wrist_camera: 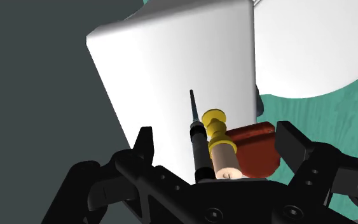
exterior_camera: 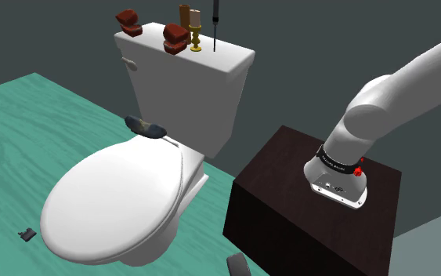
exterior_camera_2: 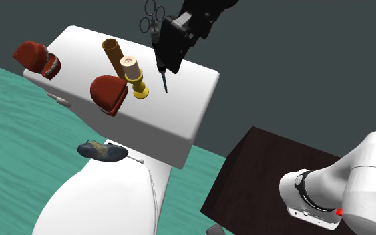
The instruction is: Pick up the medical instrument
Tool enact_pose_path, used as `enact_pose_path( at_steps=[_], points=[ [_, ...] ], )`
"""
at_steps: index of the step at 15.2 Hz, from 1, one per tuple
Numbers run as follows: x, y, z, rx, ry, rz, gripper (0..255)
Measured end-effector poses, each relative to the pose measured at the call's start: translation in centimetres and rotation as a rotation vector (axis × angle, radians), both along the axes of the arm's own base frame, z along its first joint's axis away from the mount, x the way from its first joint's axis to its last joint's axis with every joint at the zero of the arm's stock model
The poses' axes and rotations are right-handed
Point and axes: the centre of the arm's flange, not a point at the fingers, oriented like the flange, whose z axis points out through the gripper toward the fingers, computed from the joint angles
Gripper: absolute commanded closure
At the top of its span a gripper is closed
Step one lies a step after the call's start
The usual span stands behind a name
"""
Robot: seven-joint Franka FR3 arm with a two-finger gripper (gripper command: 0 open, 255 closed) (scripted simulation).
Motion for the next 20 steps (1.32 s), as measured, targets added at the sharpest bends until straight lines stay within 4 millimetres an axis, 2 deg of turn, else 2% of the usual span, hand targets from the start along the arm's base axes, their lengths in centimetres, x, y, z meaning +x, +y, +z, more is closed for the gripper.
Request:
enact_pose_path(
  at_steps=[4, 6, 13, 14, 20],
  points=[
    [3.0, 0.1, 2.6, -0.012, -0.088, -0.064, 0],
    [3.7, 0.3, 2.9, -0.014, -0.106, -0.078, 0],
    [3.9, 0.3, -0.3, -0.014, -0.112, -0.082, 0],
    [3.9, 0.3, -0.4, -0.014, -0.113, -0.082, 255],
    [3.8, 0.3, -0.5, -0.014, -0.114, -0.082, 255]
  ],
)
